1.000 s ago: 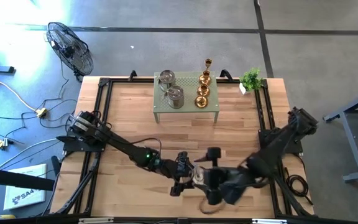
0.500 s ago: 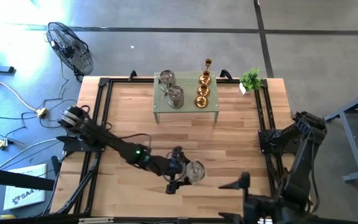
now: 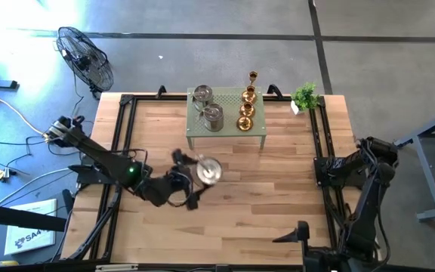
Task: Pick & Place candle stick holders
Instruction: Put the silver scented candle on the shelf
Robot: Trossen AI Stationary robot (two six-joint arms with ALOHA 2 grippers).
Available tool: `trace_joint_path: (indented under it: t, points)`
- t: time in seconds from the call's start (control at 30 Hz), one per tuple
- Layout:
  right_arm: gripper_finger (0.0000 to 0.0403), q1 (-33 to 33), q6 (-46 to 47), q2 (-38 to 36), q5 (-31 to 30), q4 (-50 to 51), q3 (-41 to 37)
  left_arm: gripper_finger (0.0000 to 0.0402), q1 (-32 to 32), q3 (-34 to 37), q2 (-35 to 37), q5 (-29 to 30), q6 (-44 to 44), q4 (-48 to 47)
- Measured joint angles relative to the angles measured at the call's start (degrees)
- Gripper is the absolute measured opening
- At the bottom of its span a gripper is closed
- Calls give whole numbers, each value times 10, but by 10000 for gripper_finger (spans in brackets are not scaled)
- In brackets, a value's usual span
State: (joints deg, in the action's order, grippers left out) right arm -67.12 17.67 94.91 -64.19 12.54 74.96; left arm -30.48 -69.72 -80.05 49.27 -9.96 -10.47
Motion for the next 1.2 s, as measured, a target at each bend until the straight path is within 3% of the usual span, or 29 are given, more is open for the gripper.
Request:
trace_joint_path:
  t: [0.27, 0.43, 0.57, 0.87, 1.0, 1.2]
  points:
    - [391, -1, -1, 0, 20, -47, -24, 355, 1, 1, 16, 179, -176, -251]
    - [391, -1, -1, 0, 21, -52, -24, 355, 1, 1, 16, 227, -378, -437]
    - [391, 0, -2, 0, 18, -51, -24, 355, 4, 5, 16, 236, -512, -533]
    - [391, 0, -8, 0, 18, -51, -24, 355, 75, 111, 23, 185, -578, -501]
    - [391, 0, -12, 0, 17, -51, -24, 355, 107, 141, 23, 193, -601, -469]
    - [391, 10, -17, 0, 21, -48, -24, 355, 150, 145, 23, 184, -551, -442]
